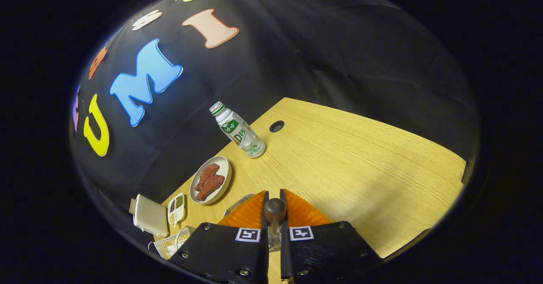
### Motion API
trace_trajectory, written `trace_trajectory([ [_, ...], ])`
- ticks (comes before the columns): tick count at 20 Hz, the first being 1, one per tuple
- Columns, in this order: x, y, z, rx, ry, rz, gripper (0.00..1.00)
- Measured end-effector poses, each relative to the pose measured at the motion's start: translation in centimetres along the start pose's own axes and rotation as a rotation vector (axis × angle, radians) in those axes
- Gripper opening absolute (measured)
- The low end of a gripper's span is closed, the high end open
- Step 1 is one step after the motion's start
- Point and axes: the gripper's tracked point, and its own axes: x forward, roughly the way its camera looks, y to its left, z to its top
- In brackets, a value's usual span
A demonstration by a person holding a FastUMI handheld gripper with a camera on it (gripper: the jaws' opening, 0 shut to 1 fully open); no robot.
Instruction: Take the plate from the dish rack, then take the spoon from the basket and place it into the plate.
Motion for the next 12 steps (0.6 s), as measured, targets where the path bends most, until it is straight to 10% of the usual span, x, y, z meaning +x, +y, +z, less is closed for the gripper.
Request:
trace_trajectory([
  [12, -6.7, 3.7, 5.8, -0.1, -0.097, 0.104, 0.11],
])
